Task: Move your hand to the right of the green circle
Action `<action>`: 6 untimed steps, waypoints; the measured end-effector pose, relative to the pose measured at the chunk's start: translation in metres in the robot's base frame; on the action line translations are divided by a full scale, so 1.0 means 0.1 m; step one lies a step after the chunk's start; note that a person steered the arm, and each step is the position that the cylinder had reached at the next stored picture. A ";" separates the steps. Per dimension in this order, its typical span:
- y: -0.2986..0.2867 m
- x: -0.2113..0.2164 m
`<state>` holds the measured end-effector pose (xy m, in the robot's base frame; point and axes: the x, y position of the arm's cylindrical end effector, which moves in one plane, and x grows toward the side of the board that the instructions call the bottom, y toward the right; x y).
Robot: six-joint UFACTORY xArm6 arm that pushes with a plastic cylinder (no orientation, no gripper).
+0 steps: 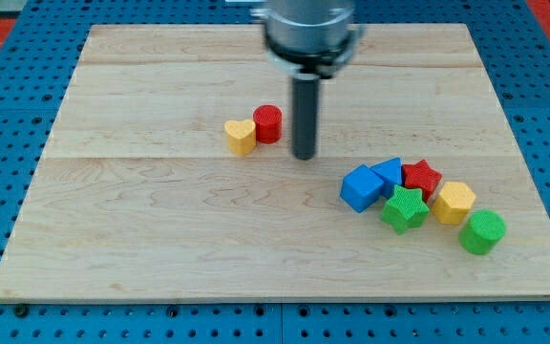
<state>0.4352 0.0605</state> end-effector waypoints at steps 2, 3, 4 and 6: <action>1.61 -0.14; 2.03 0.33; 2.03 1.00; 1.82 1.03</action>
